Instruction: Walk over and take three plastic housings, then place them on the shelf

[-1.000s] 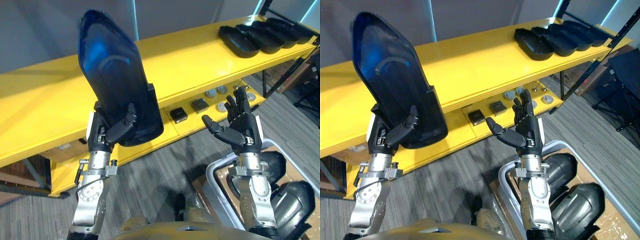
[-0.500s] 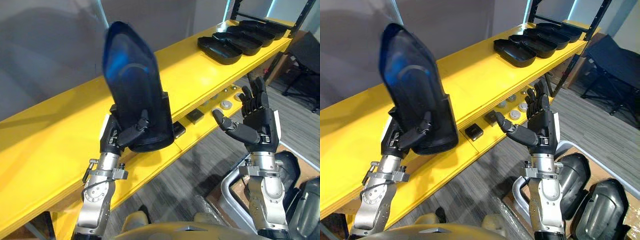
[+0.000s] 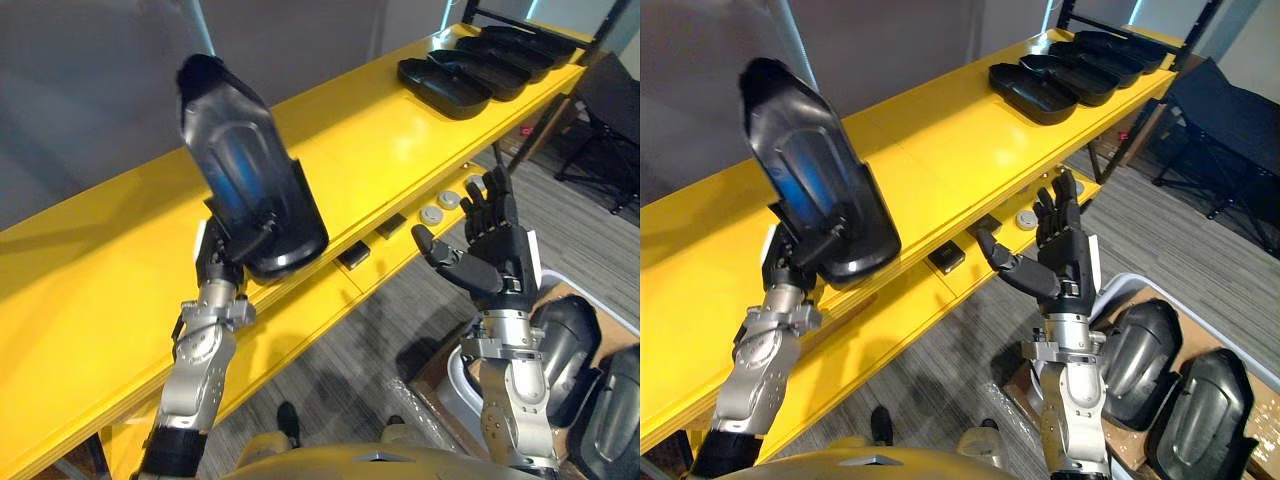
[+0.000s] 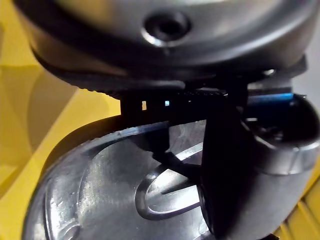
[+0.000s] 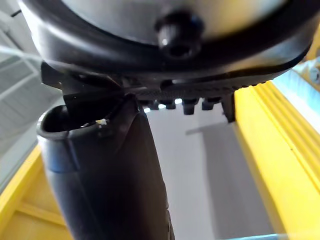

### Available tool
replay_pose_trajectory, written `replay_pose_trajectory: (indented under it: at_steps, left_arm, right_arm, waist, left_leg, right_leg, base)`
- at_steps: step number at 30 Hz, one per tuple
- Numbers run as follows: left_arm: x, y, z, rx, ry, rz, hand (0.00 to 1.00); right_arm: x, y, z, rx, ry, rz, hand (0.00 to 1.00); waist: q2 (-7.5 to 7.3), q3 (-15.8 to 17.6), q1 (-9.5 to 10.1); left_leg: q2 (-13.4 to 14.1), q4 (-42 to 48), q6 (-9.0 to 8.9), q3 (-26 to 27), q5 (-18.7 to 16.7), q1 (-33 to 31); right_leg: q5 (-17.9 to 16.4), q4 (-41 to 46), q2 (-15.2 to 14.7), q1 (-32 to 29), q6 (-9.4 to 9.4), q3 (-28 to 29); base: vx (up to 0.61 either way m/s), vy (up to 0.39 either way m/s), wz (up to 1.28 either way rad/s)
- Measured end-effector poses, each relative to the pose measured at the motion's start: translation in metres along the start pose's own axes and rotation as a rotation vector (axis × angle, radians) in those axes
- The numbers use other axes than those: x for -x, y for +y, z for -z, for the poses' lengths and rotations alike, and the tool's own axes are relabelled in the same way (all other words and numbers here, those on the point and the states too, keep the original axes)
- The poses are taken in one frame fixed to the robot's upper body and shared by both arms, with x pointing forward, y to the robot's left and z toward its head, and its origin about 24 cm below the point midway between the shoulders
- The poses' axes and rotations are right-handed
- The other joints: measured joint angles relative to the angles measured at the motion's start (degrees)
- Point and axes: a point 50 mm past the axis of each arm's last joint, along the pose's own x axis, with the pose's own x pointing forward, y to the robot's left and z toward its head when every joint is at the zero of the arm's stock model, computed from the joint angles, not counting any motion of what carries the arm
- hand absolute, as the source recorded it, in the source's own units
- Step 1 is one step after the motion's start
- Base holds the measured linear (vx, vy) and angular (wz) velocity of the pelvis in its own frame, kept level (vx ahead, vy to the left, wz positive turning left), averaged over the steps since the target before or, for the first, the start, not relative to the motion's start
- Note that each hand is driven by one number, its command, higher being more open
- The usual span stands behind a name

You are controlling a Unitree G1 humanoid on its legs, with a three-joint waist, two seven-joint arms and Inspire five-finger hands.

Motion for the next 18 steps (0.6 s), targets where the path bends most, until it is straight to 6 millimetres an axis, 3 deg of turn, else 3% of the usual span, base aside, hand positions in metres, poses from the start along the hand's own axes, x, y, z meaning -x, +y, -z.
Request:
replay_pose_trajectory:
  at_steps: [7,13,18]
  left_arm:
    - [-0.022,-0.011,0.003,0.022,0.012,-0.071,0.0]
    - [-0.057,-0.022,0.009,0.018,0.088,-0.088,0.0]
    - [-0.089,-0.032,-0.019,-0.02,0.012,-0.06,0.0]
  right_arm:
    - [-0.03,0.04,0.008,-0.056,-0.021,-0.252,1.0]
    - [-0.05,0.067,0.004,-0.065,-0.061,-0.417,1.0]
    - [-0.069,0.075,-0.006,-0.048,-0.104,-0.453,1.0]
  waist:
    - [0.58,0.55,-0.79]
    - [1.64,3.53,-0.44]
    - [1.39,6.99,0.28]
  left_leg:
    - [0.72,-2.12,0.16,-0.7,2.31,-0.07]
    - [0.74,-2.03,0.25,-3.09,3.49,-2.02]
    - [0.91,-1.94,0.4,-3.63,4.36,-3.97]
  right_leg:
    - [0.56,-0.1,1.03,-1.13,-0.07,-0.67]
    - [0.82,-0.03,1.08,-1.54,-0.06,-3.05]
    - [1.66,-0.05,1.27,-3.38,-0.14,-3.08]
  base:
    - [-0.03,-0.009,0.02]
    - [-0.03,0.001,0.2]
    - [-0.03,0.003,0.03]
